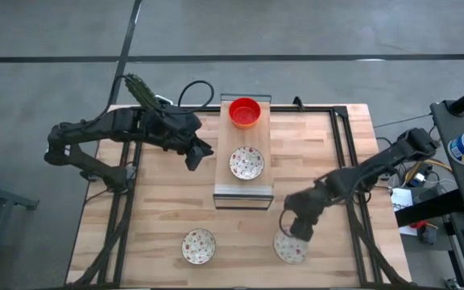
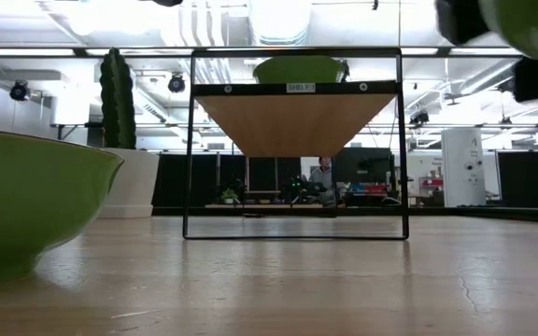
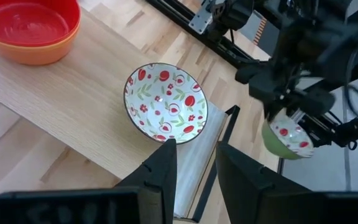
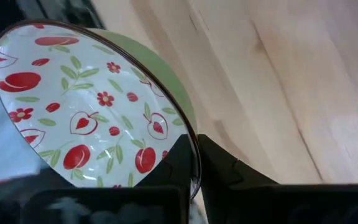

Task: Pick & Place Mini bowls
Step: Stack the right white patterned bowl on the white patterned bowl on the shelf

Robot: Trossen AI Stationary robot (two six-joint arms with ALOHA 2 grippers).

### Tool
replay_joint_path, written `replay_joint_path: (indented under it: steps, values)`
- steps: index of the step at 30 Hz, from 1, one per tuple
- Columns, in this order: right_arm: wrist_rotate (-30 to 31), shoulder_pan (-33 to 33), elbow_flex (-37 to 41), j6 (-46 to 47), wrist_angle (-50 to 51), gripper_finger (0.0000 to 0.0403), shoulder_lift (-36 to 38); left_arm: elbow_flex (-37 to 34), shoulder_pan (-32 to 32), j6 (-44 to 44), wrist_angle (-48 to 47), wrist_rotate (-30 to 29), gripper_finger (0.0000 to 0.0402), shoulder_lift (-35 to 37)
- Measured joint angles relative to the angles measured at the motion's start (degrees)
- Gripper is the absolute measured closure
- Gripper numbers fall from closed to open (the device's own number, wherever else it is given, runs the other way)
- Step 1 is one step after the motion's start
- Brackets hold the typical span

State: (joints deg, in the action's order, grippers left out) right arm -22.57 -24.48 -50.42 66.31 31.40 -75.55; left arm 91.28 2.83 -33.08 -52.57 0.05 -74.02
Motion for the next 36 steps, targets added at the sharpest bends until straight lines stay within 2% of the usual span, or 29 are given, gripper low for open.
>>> replay_joint_path:
  steps: [4, 9, 22, 36]
  values:
    - [-0.33, 3.52, -4.18, 2.21, 1.45, 0.0391, 1.68, -1.29, 0.0, 0.09, 1.27, 0.03, 0.0298, 0.0]
    - [-0.42, 8.03, -13.17, 2.05, 10.99, 0.0391, 0.47, -2.73, 0.0, -0.17, 1.55, 0.05, 0.0298, 0.02]
    - [-0.2, 18.83, -38.77, -9.42, 31.84, 0.0391, -10.16, -3.36, 0.01, -0.37, 1.98, 0.2, 0.0298, 0.73]
    - [1.35, 25.89, -58.79, -17.13, 43.81, 0.039, -21.5, -3.36, 0.02, -0.2, 2.0, 0.1, 0.0298, 3.7]
